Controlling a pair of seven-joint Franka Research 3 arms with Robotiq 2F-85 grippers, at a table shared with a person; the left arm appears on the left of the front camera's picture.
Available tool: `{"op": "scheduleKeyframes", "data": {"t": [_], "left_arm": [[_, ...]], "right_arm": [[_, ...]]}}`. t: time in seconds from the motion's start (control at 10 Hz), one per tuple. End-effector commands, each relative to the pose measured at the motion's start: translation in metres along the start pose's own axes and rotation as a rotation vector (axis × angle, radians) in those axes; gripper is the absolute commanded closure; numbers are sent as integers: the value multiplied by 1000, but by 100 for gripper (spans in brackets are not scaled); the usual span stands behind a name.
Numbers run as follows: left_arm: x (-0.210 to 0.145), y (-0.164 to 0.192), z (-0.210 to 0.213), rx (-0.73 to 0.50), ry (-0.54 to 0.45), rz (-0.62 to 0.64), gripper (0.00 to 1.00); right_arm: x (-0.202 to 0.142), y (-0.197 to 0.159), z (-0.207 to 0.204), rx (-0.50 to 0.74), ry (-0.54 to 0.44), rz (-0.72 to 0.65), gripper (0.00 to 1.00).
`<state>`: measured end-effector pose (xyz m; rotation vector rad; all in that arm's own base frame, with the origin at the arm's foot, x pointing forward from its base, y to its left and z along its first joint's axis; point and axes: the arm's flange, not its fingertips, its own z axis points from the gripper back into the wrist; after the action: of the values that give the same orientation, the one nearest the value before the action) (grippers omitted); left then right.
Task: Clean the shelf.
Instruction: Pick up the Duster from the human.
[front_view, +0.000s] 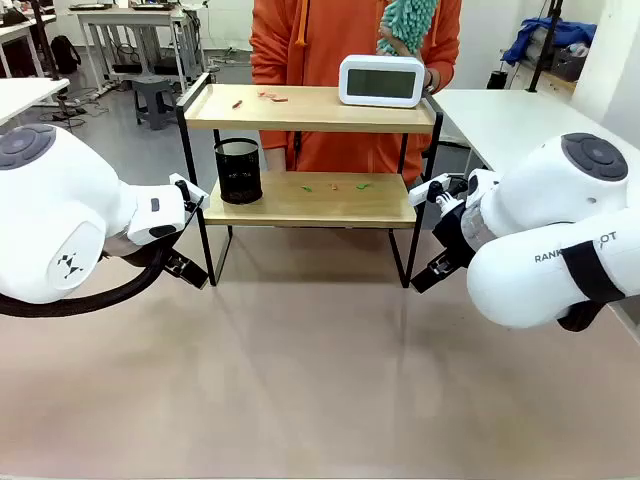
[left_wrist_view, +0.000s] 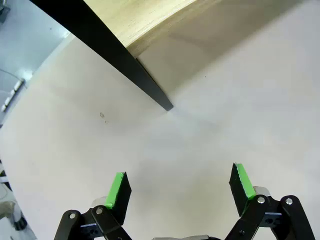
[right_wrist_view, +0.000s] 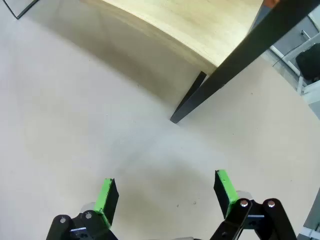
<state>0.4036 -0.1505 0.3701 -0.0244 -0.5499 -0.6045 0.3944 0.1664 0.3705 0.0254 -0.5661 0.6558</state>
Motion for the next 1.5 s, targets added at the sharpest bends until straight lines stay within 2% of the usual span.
{"op": "scheduleKeyframes", "data": {"t": [0.0, 0.9, 1.0, 1.1, 1.2, 1.3, 1.4], "left_arm": [[0, 0, 0, 0, 0, 0, 0], [0, 0, 0, 0, 0, 1, 0], [-11, 18, 45, -217, -50, -6, 0], [-25, 41, 83, -455, -101, -37, 0], [-44, 68, 104, -528, -151, 47, 0], [-66, 94, 113, -602, -203, 133, 0], [-92, 128, 110, -653, -270, 277, 0]], "right_arm": [[0, 0, 0, 0, 0, 0, 0], [0, 0, 0, 0, 0, 1, 0], [-11, -19, 56, 75, 52, -120, 0], [-31, -46, 110, 189, 30, -272, 0], [-55, -82, 146, 287, -25, -484, 0], [-86, -115, 167, 442, -98, -603, 0], [-127, -158, 178, 614, -219, -762, 0]]}}
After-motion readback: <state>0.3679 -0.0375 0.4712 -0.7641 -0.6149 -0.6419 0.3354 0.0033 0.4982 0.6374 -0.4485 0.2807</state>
